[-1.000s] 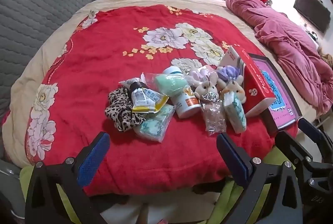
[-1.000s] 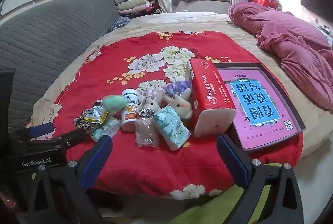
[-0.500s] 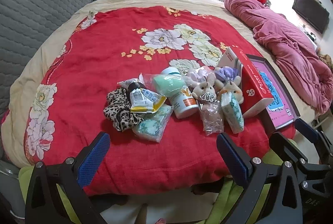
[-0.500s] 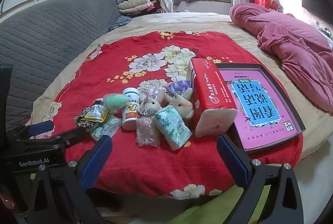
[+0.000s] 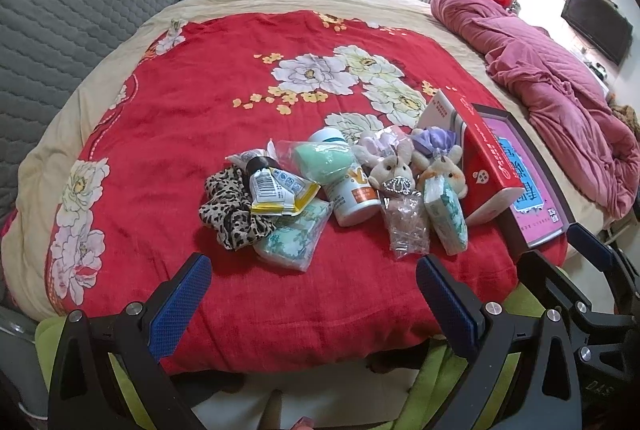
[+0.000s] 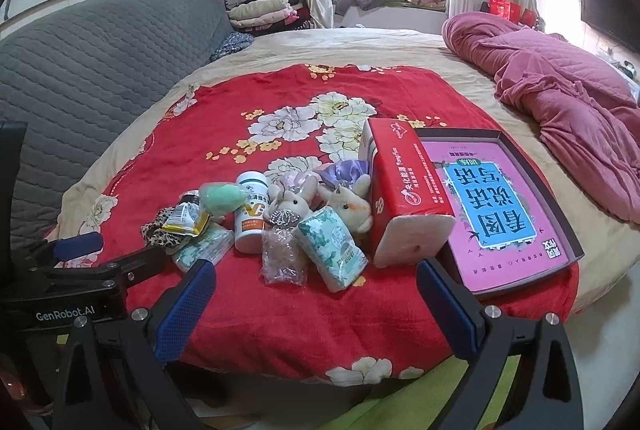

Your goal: Organize soft objects

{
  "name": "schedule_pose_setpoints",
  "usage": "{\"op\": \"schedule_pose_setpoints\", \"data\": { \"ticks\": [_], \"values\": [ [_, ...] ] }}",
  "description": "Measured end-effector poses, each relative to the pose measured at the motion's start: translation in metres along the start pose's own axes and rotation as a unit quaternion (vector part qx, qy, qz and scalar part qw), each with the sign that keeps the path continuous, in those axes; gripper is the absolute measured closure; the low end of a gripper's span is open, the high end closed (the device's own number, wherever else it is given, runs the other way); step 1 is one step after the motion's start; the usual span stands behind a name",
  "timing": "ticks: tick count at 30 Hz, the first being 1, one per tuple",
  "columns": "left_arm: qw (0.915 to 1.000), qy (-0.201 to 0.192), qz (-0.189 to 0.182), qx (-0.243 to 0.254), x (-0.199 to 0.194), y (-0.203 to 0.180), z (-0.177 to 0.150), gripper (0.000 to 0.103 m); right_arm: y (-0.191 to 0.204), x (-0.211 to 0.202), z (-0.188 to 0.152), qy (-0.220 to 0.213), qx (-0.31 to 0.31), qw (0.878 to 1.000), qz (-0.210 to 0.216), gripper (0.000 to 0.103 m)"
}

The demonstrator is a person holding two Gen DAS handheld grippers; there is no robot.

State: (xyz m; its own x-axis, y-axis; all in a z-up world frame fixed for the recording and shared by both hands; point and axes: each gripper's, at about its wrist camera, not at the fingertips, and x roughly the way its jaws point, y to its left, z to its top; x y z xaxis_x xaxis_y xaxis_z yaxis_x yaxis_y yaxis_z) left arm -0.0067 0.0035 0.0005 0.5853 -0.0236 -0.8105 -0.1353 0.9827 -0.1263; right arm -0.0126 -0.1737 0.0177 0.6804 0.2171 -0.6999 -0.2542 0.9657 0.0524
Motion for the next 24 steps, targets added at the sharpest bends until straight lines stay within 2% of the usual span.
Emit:
{"op": "schedule_pose_setpoints", "data": {
  "ticks": [24],
  "values": [
    [1.0000,0.002,-0.003,-0.001,-0.0001,0.0026,0.0005,0.001,0.0019,-0.0005,0.0007,-0.002,0.003,1.000,-0.003,0.002]
  ]
}}
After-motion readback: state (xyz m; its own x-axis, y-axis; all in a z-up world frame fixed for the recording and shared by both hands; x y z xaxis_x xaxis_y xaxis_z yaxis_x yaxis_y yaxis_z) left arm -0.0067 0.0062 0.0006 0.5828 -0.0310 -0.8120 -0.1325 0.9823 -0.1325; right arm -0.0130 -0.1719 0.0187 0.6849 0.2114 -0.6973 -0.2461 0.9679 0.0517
